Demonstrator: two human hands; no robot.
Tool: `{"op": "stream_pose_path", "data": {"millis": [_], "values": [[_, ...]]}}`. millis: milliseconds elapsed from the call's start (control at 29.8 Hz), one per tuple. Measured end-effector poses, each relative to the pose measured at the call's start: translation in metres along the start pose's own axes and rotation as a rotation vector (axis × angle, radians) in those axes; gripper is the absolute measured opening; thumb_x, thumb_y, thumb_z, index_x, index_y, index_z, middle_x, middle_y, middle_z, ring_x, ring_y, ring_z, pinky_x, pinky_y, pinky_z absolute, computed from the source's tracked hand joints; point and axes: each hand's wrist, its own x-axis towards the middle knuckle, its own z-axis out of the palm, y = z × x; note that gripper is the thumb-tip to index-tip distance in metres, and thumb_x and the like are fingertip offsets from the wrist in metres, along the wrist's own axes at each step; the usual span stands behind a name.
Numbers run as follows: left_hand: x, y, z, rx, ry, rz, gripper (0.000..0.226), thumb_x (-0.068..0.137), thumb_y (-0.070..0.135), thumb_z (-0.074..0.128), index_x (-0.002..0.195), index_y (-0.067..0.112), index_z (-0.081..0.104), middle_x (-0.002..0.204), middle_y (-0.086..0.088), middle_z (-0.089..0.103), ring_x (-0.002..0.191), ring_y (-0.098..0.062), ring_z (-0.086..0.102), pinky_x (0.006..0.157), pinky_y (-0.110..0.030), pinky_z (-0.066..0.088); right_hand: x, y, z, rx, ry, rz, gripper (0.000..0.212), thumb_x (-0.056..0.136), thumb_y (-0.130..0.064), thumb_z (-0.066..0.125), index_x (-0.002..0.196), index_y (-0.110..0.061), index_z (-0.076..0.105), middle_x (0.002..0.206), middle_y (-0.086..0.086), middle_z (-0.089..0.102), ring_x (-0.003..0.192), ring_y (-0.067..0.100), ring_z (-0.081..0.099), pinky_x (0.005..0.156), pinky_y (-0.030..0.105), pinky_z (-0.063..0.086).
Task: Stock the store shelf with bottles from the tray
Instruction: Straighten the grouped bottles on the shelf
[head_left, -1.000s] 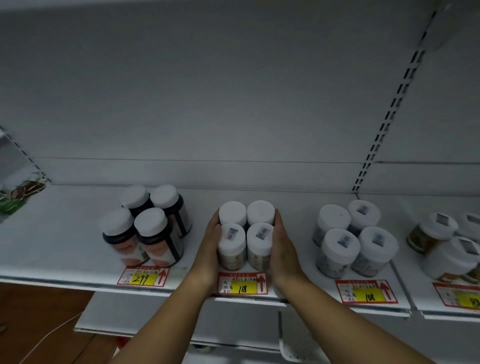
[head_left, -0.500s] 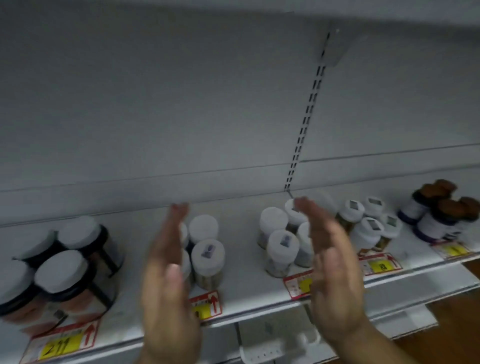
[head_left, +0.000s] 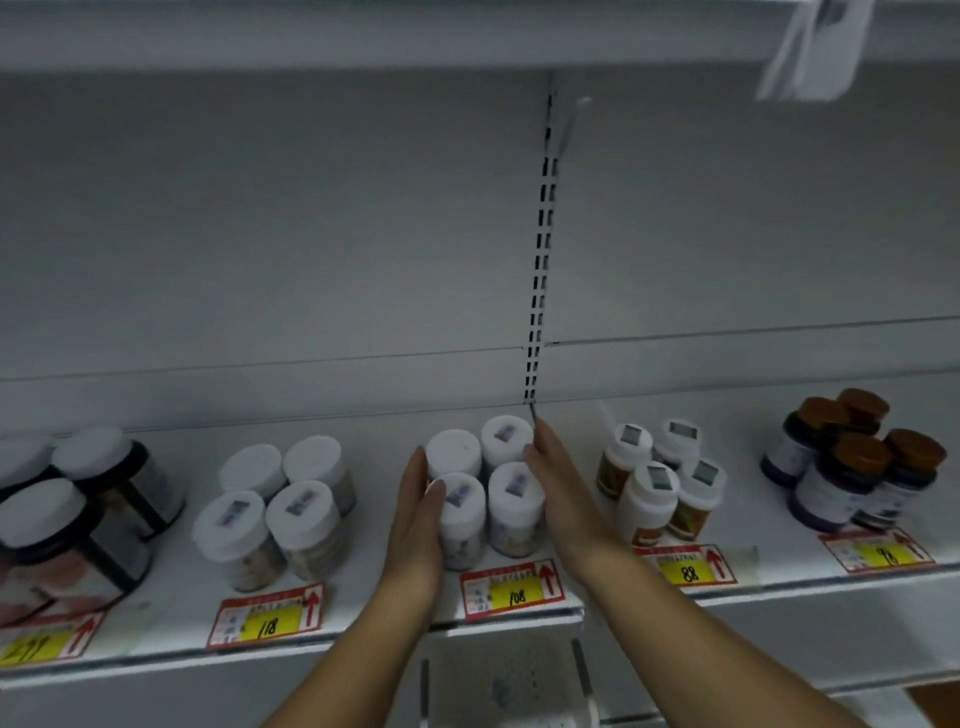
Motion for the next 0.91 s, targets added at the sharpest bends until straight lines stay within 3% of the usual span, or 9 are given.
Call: {"op": "stream_pose_path", "data": {"millis": [67, 168, 302, 436, 570, 671, 738, 838, 906], "values": [[-0.002, 0.003, 0.007, -0.001, 0.002, 0.007, 0.047, 0.086, 0.039, 0.047, 0.132, 0.035, 0.046, 0.134, 0.003, 0.057, 0.119, -0.02, 0.057, 0.104, -0.05, 0.042, 0.003, 0.006, -0.002, -0.012, -0.039, -0.008, 0.044, 0.098, -0.028, 0.041, 0.142, -0.027, 0.033, 0.146, -0.004, 0.042, 0.131, 0.016, 0.042, 0.113, 0.039, 0.033], [-0.005, 0.005, 0.014, -0.031, 0.041, 0.012, 0.046, 0.081, 0.039, 0.048, 0.126, 0.039, 0.05, 0.129, 0.005, 0.061, 0.115, -0.019, 0.06, 0.103, -0.051, 0.044, 0.001, 0.009, -0.004, -0.024, -0.033, -0.033, 0.033, 0.097, -0.029, 0.042, 0.129, -0.038, 0.045, 0.134, -0.007, 0.052, 0.125, 0.015, 0.049, 0.108, 0.038, 0.038], [-0.005, 0.009, 0.018, -0.058, 0.046, 0.0, 0.045, 0.08, 0.04, 0.049, 0.124, 0.038, 0.052, 0.126, 0.004, 0.063, 0.109, -0.017, 0.064, 0.098, -0.047, 0.048, -0.002, 0.008, -0.005, -0.019, -0.016, 0.008, 0.047, 0.097, -0.038, 0.04, 0.143, -0.03, 0.031, 0.149, -0.002, 0.039, 0.134, 0.017, 0.04, 0.113, 0.045, 0.032], [-0.007, 0.008, 0.013, -0.036, 0.093, 0.014, 0.042, 0.097, 0.03, 0.039, 0.139, 0.033, 0.038, 0.145, 0.005, 0.045, 0.128, -0.016, 0.047, 0.11, -0.043, 0.034, -0.016, -0.006, -0.007, -0.015, -0.01, -0.035, 0.052, 0.096, -0.039, 0.04, 0.145, -0.032, 0.023, 0.146, -0.018, 0.03, 0.13, 0.0, 0.032, 0.11, 0.024, 0.027], [-0.031, 0.029, 0.006, 0.093, 0.248, 0.385, 0.039, 0.091, 0.027, 0.045, 0.123, 0.049, 0.044, 0.132, 0.03, 0.043, 0.121, 0.021, 0.037, 0.097, -0.005, 0.031, -0.066, -0.031, -0.024, 0.013, -0.016, -0.322, 0.051, 0.083, -0.038, 0.056, 0.132, -0.04, 0.045, 0.138, -0.027, 0.047, 0.127, -0.011, 0.039, 0.099, 0.006, 0.037], [-0.047, 0.053, 0.027, 0.066, 0.121, 0.718, 0.039, 0.086, 0.024, 0.045, 0.123, 0.035, 0.053, 0.141, 0.001, 0.049, 0.137, -0.005, 0.036, 0.107, -0.012, 0.031, -0.08, -0.056, -0.061, 0.012, 0.188, -0.47, 0.042, 0.081, -0.034, 0.056, 0.122, -0.04, 0.056, 0.129, -0.022, 0.058, 0.123, -0.005, 0.049, 0.096, 0.006, 0.039], [-0.052, 0.054, 0.055, 0.106, -0.064, 0.814, 0.038, 0.087, 0.021, 0.043, 0.123, 0.028, 0.054, 0.141, 0.004, 0.05, 0.14, -0.013, 0.033, 0.111, -0.019, 0.028, -0.069, -0.062, -0.093, 0.024, 0.391, -0.479, 0.031, 0.086, -0.023, 0.055, 0.114, -0.035, 0.061, 0.118, -0.016, 0.065, 0.11, -0.008, 0.056, 0.086, 0.002, 0.042], [-0.056, 0.04, 0.101, 0.096, -0.208, 0.534, 0.033, 0.091, 0.024, 0.044, 0.119, 0.04, 0.049, 0.142, 0.019, 0.044, 0.14, -0.002, 0.029, 0.111, -0.011, 0.024, -0.041, -0.049, -0.125, -0.039, 0.469, -0.282, 0.032, 0.095, -0.015, 0.048, 0.127, -0.019, 0.052, 0.134, 0.003, 0.053, 0.113, 0.002, 0.053, 0.078, 0.001, 0.04], [-0.051, 0.024, 0.127, 0.119, -0.225, 0.343, 0.029, 0.095, 0.032, 0.044, 0.121, 0.046, 0.041, 0.144, 0.019, 0.037, 0.133, 0.014, 0.026, 0.1, 0.004, 0.02, -0.026, -0.031, -0.138, -0.01, 0.435, -0.122, 0.039, 0.098, -0.02, 0.043, 0.137, -0.02, 0.041, 0.145, 0.002, 0.041, 0.118, 0.006, 0.041, 0.087, 0.013, 0.036]]}}
